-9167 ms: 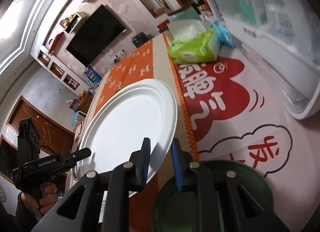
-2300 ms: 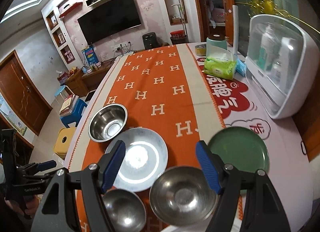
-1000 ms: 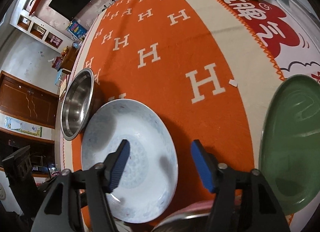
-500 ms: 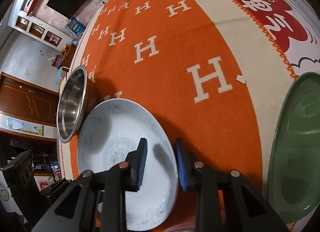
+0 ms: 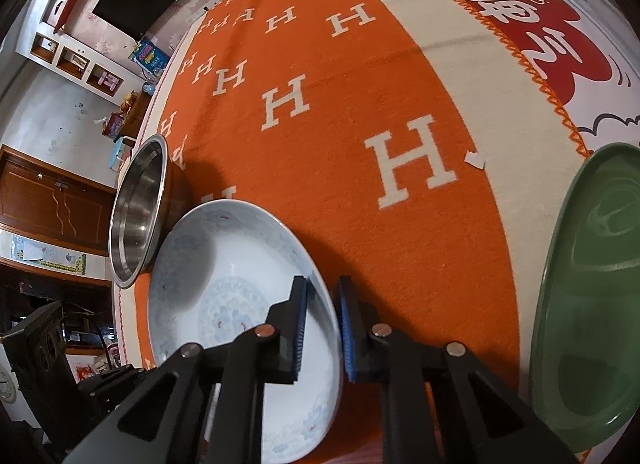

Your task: Organize plates and bowls

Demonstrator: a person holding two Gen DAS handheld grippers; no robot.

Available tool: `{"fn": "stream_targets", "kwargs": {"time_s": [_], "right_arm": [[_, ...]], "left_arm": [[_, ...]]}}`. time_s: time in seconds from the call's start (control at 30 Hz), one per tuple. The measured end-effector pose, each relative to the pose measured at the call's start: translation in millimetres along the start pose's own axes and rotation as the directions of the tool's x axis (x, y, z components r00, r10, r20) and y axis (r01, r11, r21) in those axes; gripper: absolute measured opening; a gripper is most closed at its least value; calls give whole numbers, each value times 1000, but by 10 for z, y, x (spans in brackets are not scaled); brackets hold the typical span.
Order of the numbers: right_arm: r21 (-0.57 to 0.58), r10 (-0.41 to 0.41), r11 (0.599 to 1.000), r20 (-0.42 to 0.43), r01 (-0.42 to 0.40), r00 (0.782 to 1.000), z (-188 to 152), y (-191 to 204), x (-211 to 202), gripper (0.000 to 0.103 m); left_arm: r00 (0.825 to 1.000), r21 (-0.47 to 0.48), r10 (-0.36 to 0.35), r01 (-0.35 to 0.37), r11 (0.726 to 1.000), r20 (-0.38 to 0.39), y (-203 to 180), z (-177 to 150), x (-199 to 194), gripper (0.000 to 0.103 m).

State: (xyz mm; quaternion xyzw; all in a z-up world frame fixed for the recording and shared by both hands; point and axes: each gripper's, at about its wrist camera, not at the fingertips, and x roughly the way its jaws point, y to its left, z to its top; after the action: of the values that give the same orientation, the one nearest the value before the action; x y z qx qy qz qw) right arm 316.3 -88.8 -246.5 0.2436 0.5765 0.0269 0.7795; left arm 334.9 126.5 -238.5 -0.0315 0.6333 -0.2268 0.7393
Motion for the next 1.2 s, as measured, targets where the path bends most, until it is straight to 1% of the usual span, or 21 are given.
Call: {"fn": "stream_targets", "kwargs": {"time_s": [0.2,0.33,0.63,0.83,0.97,1.2], "right_arm": [[-1,4,1000,7,-4,1000,-13,-12,-16,15],[-4,8,1000,15,-8,1000,-34,23,-70,14],[-28,5,1000,37,-4,999,-46,119,-196,14],[-38,14,999,52,-12,999,-64,163,-315,14],[-41,14,999,65,-12,998,-83,180,-415,14],[-38,10,999,90,-7,996,-172,189,-602,14]], "left_arm": [[1000,-6,13,-13,1000,7,-10,5,-10,23],[999,-10,20,-20,1000,29,15,5,-56,23],[996,-30,-24,27,999,87,69,6,-177,23],[994,-31,-47,50,998,100,79,-28,-244,23],[992,-23,-65,68,997,111,61,-64,-303,23],[989,6,-76,76,997,128,-10,-122,-418,23]]}}
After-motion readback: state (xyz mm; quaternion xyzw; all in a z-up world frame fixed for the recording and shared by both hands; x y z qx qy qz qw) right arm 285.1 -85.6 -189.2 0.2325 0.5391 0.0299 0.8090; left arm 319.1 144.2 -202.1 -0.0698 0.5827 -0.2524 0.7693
